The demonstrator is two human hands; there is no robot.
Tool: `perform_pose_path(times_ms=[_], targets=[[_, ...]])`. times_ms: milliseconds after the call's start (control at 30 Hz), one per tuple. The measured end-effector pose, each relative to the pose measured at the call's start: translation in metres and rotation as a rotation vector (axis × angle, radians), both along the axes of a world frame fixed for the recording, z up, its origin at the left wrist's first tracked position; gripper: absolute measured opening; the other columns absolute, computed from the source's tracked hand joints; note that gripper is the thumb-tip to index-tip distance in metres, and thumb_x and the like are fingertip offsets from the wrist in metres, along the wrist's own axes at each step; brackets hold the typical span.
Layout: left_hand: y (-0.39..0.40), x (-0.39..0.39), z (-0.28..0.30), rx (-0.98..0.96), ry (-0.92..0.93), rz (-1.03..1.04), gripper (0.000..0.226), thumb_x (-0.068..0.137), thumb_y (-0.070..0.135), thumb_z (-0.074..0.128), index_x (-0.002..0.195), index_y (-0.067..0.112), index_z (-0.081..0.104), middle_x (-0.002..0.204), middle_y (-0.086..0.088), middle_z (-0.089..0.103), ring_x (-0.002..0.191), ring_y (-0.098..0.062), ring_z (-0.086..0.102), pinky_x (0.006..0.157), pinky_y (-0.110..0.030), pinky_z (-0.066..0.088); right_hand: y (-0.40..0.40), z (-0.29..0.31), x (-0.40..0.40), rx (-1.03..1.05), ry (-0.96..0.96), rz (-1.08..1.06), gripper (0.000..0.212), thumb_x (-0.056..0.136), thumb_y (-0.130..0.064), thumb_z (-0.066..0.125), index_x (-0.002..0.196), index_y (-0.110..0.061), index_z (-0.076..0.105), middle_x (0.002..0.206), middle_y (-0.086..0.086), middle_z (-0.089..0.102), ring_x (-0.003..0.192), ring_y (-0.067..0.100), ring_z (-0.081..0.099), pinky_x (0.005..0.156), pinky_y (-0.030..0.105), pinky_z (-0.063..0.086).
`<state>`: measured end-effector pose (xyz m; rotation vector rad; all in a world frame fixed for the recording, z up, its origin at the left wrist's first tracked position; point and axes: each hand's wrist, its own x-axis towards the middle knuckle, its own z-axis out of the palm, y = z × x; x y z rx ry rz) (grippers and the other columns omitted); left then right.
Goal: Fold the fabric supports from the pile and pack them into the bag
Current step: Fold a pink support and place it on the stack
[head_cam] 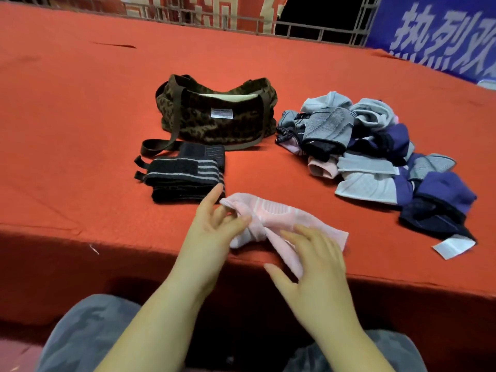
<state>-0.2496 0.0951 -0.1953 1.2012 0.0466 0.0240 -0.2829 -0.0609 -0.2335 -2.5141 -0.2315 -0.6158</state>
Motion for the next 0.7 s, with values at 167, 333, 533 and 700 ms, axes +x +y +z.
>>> perform_pose_path(times_ms=[167, 333, 533, 700], targets=[[-0.005, -0.010, -0.027, 0.724, -0.141, 0.249, 0.097, 0.069, 0.027, 0.082, 0.143, 0.038, 0.021, 0.133, 0.010, 0.042, 0.119, -0.013, 0.048, 0.101, -0.033, 0.041, -0.003, 0.001, 0.009, 0.105, 0.026, 0.005, 0.025, 0.083, -0.039, 0.046, 0.087, -0.030, 0.069, 0.085, -0.018, 0.067, 0.084, 0.001, 0.056, 0.089, 0.036, 0.042], [-0.019, -0.020, -0.044, 0.624, -0.277, 0.657, 0.079, 0.060, 0.013, 0.086, 0.115, 0.031, 0.032, 0.111, 0.019, 0.039, 0.107, -0.010, 0.044, 0.098, -0.031, 0.038, 0.009, 0.024, 0.004, 0.279, 0.046, 0.110, 0.027, 0.078, -0.048, 0.049, 0.102, -0.043, 0.062, 0.087, -0.028, 0.067, 0.077, -0.002, 0.065, 0.071, 0.014, 0.045], [0.001, -0.011, -0.038, 0.496, -0.347, 0.664, 0.080, 0.060, 0.031, 0.087, 0.115, 0.047, 0.031, 0.108, 0.031, 0.043, 0.077, -0.008, 0.059, 0.074, -0.024, 0.048, 0.018, 0.033, 0.005, 0.428, 0.009, 0.223, 0.019, 0.079, -0.045, 0.054, 0.090, -0.042, 0.068, 0.088, -0.032, 0.067, 0.081, -0.014, 0.062, 0.069, 0.002, 0.040], [0.011, -0.006, -0.039, 0.883, -0.533, 0.626, 0.025, 0.078, 0.037, 0.062, 0.093, 0.018, 0.063, 0.094, 0.006, 0.048, 0.086, 0.000, 0.046, 0.080, -0.015, 0.037, 0.024, 0.025, 0.008, 0.380, -0.041, 0.217, 0.023, 0.083, -0.040, 0.053, 0.104, -0.041, 0.061, 0.090, -0.020, 0.067, 0.084, 0.000, 0.063, 0.074, 0.019, 0.047]])
